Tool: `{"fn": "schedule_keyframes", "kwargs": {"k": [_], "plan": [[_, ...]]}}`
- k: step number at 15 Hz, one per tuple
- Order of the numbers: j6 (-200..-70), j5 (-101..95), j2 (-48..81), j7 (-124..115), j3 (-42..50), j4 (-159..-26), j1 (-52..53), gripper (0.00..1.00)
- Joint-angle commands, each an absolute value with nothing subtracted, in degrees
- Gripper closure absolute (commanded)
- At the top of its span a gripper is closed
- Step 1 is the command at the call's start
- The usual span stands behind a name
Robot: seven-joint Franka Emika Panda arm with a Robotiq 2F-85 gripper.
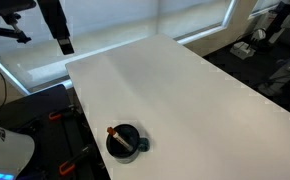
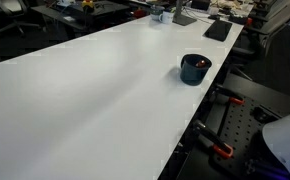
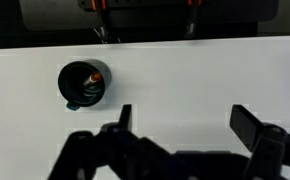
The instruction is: Remove the marker from the mug and put it on the table
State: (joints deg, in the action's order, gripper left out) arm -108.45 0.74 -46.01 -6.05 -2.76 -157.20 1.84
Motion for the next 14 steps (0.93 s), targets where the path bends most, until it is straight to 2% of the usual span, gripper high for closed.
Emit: {"fn": "schedule_keyframes", "kwargs": {"k": [1,14], "plan": [[-108.3,0.9,-46.0,-5.9,-3.0,-157.1,1.5,0.00],[-108.4,3.7,-42.0,-5.7,-0.7,-159.4,0.5,0.00]]}}
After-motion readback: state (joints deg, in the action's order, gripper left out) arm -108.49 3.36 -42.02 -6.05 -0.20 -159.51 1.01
